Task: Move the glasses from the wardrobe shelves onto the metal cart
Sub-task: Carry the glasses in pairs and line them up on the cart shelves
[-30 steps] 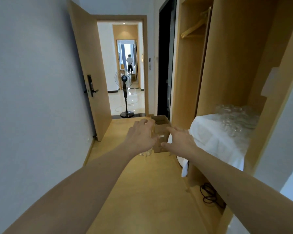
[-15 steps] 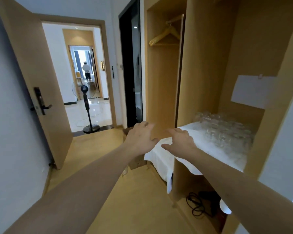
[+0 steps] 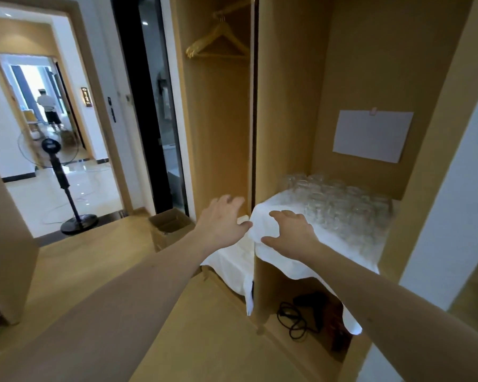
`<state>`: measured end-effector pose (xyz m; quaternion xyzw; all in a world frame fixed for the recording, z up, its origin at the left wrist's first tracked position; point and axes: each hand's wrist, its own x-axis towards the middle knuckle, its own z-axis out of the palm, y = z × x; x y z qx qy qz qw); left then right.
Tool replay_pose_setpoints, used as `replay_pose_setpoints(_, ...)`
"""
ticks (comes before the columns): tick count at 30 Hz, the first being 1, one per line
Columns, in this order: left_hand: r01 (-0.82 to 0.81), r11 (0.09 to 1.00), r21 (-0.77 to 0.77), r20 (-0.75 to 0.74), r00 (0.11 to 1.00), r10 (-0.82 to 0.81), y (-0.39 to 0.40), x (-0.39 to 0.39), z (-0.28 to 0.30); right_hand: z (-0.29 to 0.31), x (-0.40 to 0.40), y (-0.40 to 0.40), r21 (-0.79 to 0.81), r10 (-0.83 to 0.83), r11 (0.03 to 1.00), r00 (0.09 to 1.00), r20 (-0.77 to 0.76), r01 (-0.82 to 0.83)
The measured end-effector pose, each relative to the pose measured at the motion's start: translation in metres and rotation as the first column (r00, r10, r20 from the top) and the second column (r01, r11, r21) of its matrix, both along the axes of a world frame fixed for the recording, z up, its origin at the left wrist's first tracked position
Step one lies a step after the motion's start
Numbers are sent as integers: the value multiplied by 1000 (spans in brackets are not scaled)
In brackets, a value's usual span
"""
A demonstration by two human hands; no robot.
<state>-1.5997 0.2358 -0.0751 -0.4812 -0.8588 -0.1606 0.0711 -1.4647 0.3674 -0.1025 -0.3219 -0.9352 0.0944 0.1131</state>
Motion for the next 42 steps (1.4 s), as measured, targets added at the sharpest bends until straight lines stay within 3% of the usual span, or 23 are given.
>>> replay_pose_setpoints(18, 204, 972, -113, -27, 978, -208, 224, -91, -1, -6, -81, 210, -132, -153, 981, 984, -85, 141)
replay_pose_setpoints(23, 267, 961, -79, -2, 963, -268, 289, -104, 1, -14, -86, 270, -175, -195, 969, 973, -123, 172)
replay_pose_setpoints(34, 448, 887, -111, 18, 893, -449, 420, -137, -16, -22, -85, 355, -143, -386, 915, 922, -38, 377)
replay_pose_setpoints(42, 563, 812, -151, 103, 826, -554, 533, -184, -29, -25, -103, 425, -178, -547, 822, 837, 14, 540)
